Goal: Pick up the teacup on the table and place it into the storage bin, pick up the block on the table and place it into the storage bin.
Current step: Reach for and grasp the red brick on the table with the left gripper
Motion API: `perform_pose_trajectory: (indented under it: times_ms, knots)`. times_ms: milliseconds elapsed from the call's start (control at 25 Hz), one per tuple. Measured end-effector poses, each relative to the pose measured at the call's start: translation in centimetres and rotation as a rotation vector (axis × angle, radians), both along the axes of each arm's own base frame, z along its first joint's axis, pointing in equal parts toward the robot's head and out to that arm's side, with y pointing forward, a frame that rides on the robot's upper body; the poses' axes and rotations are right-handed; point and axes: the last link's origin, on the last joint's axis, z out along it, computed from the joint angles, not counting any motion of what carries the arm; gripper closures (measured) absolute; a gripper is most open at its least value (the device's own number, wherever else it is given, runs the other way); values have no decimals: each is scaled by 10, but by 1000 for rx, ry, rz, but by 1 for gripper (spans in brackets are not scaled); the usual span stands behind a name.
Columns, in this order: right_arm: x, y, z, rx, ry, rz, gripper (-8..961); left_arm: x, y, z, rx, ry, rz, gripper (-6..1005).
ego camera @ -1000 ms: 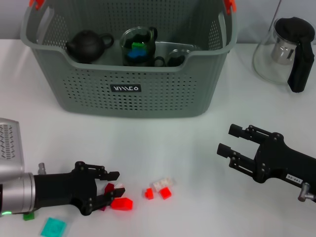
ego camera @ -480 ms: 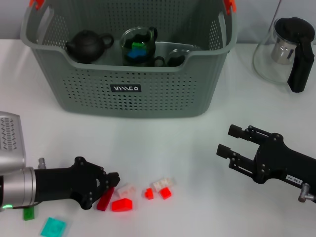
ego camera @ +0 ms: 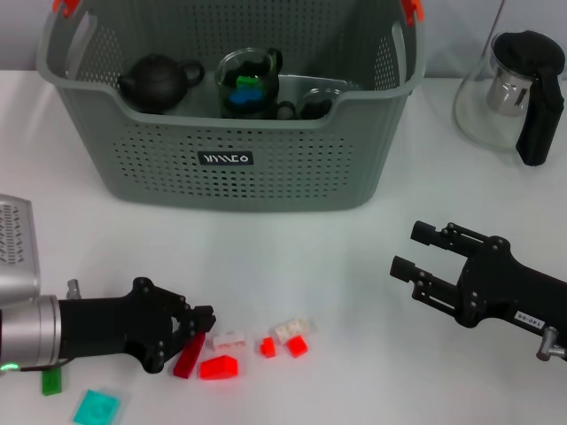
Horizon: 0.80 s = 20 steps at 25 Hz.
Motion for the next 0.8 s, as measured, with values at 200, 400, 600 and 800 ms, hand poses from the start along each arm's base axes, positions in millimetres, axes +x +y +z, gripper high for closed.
perform_pose_trajectory:
  times_ms: [200, 400, 600, 800]
  knots:
    - [0, 0, 0, 1, -1, 1, 315, 1, -5, 2, -13, -14, -14, 935]
    - [0, 1, 0, 0, 0, 2, 315, -3, -9, 4, 4, 18, -63, 846]
    - [0, 0, 0, -1, 1, -2, 315, -10, -15, 5, 41, 49, -102, 729]
    - [0, -1, 0, -2, 1, -3, 314, -15, -15, 5, 56, 70, -85, 505]
